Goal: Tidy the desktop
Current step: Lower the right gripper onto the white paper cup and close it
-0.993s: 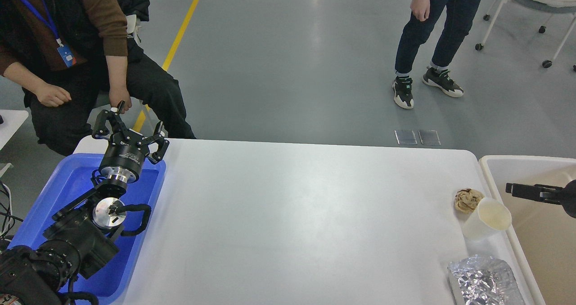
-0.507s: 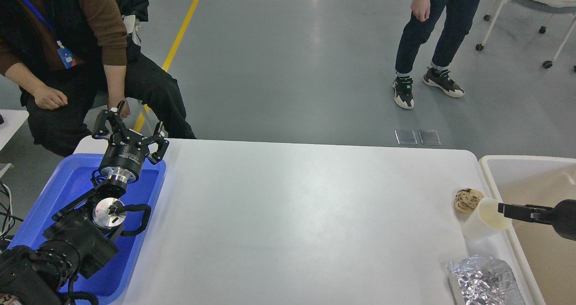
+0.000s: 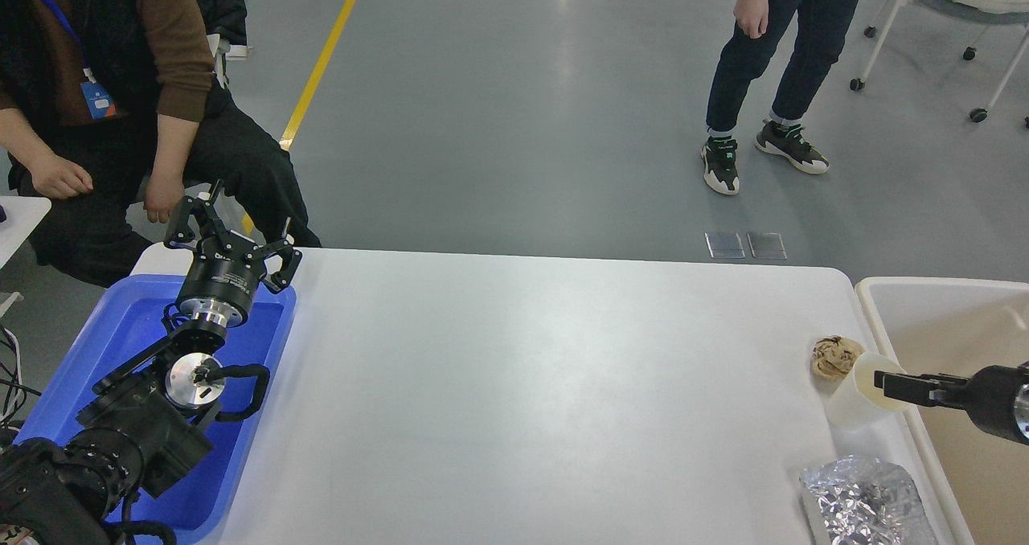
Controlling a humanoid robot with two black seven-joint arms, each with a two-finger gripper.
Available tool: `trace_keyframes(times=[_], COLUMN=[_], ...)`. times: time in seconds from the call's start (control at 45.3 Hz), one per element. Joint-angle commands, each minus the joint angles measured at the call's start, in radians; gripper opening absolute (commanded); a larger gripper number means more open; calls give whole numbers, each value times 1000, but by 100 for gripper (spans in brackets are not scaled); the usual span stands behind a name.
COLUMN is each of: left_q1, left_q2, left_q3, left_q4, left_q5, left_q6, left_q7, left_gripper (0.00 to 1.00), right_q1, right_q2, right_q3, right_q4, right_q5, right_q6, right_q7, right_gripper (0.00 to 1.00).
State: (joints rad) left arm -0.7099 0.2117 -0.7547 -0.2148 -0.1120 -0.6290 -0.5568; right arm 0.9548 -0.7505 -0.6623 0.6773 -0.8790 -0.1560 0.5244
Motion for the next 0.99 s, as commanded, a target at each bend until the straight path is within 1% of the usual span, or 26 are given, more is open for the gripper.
trace_keyframes(times=[0.0, 0.044, 0.199, 0.309, 0.375, 0.463, 0.529, 0.574, 0.64, 0.684, 0.971], left_q1=[0, 1, 1, 0, 0, 0, 0, 0, 0, 0, 0], left_q2=[0, 0, 0, 0, 0, 0, 0, 0, 0, 0, 0], left_q3=[0, 0, 0, 0, 0, 0, 0, 0, 0, 0, 0], left_q4=[0, 0, 0, 0, 0, 0, 0, 0, 0, 0, 0], left_q5=[0, 0, 0, 0, 0, 0, 0, 0, 0, 0, 0], left_q6=[0, 0, 0, 0, 0, 0, 0, 0, 0, 0, 0], left_q7=[0, 0, 0, 0, 0, 0, 0, 0, 0, 0, 0], left_gripper=[100, 100, 100, 100, 100, 100, 100, 100, 100, 100, 100], right_q1=[-51, -62, -73, -70, -68, -67, -64, -64, -64, -64, -60], right_q2=[56, 57, 57, 59, 59, 57, 57, 57, 56, 56, 54], right_q3=[3, 3, 3, 3, 3, 3, 3, 3, 3, 3, 4], right_q4=[-73, -76, -76, -74, -76, -76, -78, -78, -78, -78, -79], right_q5=[18, 43, 87, 89, 89, 89, 89, 89, 89, 89, 89], right_q6=[-10, -7, -5, -7, -10, -10, -10, -10, -10, -10, -10], right_q7=[0, 2, 8, 37, 58, 71, 74, 77, 83, 88, 108], right_gripper=[97, 95, 82, 71, 59, 42, 35, 25, 7, 0, 0])
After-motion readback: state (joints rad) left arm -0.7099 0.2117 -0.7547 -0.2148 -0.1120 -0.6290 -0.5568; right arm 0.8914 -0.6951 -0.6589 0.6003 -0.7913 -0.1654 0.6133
